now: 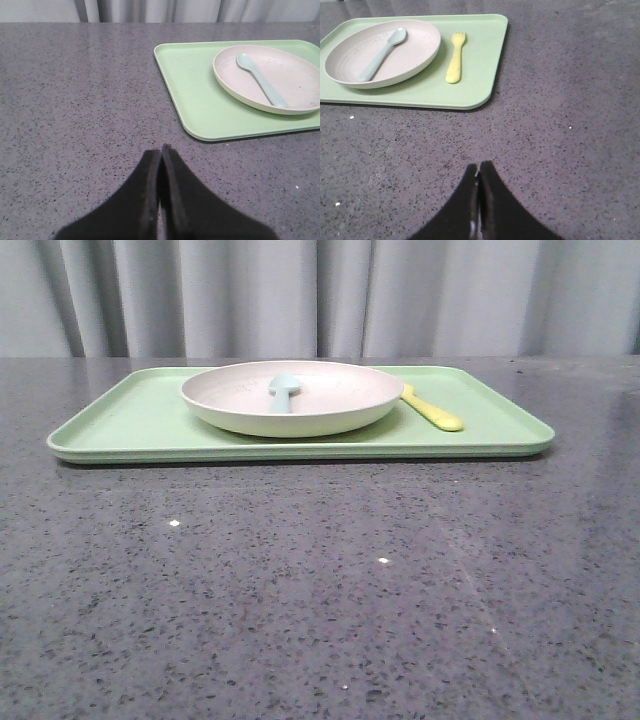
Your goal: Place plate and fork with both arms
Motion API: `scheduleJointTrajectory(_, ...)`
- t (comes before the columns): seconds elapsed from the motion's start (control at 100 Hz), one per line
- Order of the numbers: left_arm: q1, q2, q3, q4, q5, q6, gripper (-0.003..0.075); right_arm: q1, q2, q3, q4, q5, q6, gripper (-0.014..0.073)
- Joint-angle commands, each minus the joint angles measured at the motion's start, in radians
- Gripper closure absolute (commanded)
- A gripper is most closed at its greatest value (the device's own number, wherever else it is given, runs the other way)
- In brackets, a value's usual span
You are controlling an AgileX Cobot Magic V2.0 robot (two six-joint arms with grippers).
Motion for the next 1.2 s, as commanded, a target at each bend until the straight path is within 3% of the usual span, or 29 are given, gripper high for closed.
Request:
scheduleJointTrajectory(0.0, 0.000, 0.007, -0.023, 0.000, -0.079, -0.011, 0.0741, -0.001, 0.006, -0.026, -0.016, -0.072, -0.011, 0.0660)
scheduleJointTrajectory(0.3, 0.036, -0.007, -0.016, 0.028, -0.083, -0.011, 0.0741, -0.001, 0.006, -0.026, -0.016, -0.072, -0.011, 0.0660)
scheduleJointTrajectory(0.42, 0.043, -0.029, 0.017, 0.045, -0.168, 0.001, 0.0741, -0.001, 0.006, -0.026, -0.016, -0.072, -0.011, 0.0660)
scheduleJointTrajectory(0.64, 0.114, -0.110, 0.174, 0.028, -0.426, 0.051, 0.0741, -0.001, 0.006, -0.026, -0.016, -0.072, -0.011, 0.0660)
scheduleJointTrajectory(1.19, 0.233, -0.356, 0.527, -0.045, -0.593, 0.051, 0.0741, -0.001, 0.006, -0.026, -0.016, -0.072, -0.011, 0.0660)
